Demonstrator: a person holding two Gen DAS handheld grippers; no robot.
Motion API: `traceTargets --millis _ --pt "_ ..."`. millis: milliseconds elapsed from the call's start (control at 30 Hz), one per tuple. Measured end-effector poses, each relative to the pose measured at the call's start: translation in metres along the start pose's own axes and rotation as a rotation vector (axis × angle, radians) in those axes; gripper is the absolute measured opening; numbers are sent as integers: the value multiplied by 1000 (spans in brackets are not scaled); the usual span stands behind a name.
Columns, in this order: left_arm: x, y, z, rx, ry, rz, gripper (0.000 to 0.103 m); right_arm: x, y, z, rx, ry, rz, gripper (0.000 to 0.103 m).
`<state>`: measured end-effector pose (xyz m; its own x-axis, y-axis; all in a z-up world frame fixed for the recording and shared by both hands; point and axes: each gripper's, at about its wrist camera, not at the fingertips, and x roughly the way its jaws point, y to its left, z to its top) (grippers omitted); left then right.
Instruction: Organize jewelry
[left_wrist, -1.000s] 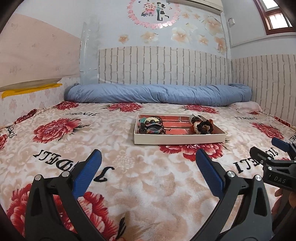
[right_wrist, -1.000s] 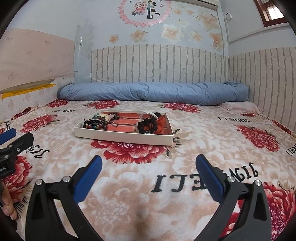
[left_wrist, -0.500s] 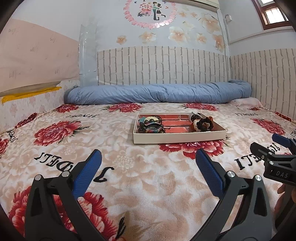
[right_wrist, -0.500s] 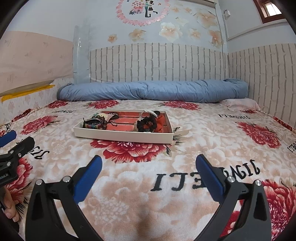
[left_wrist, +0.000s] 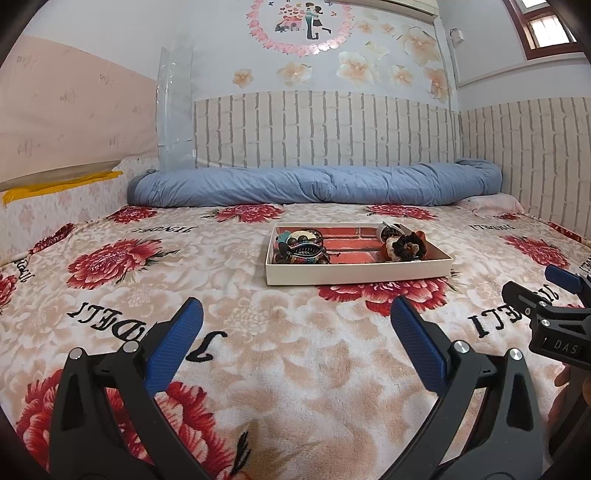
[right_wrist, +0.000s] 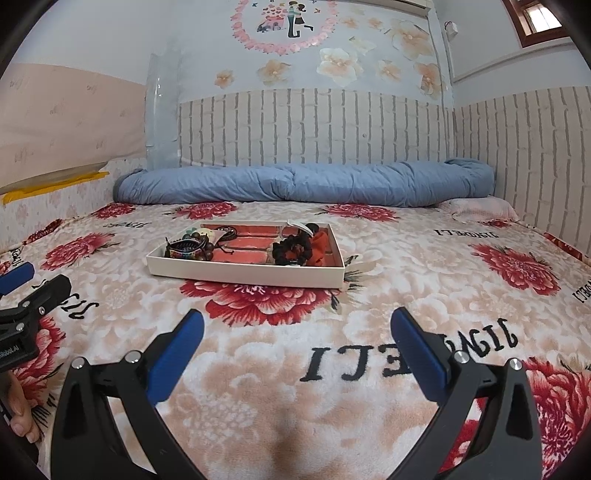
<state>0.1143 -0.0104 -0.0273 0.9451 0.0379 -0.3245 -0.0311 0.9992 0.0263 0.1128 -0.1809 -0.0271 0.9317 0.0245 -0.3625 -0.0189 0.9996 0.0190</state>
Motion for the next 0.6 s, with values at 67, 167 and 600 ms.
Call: traceTargets --millis 67,167,600 --pt "0 0 0 0 -2 0 98 0 0 0 0 1 0 99" --pt "0 0 0 3 -2 0 98 0 -1 0 3 0 0 99" --pt "0 -1 0 2 -1 0 98 0 -2 0 8 3 0 99"
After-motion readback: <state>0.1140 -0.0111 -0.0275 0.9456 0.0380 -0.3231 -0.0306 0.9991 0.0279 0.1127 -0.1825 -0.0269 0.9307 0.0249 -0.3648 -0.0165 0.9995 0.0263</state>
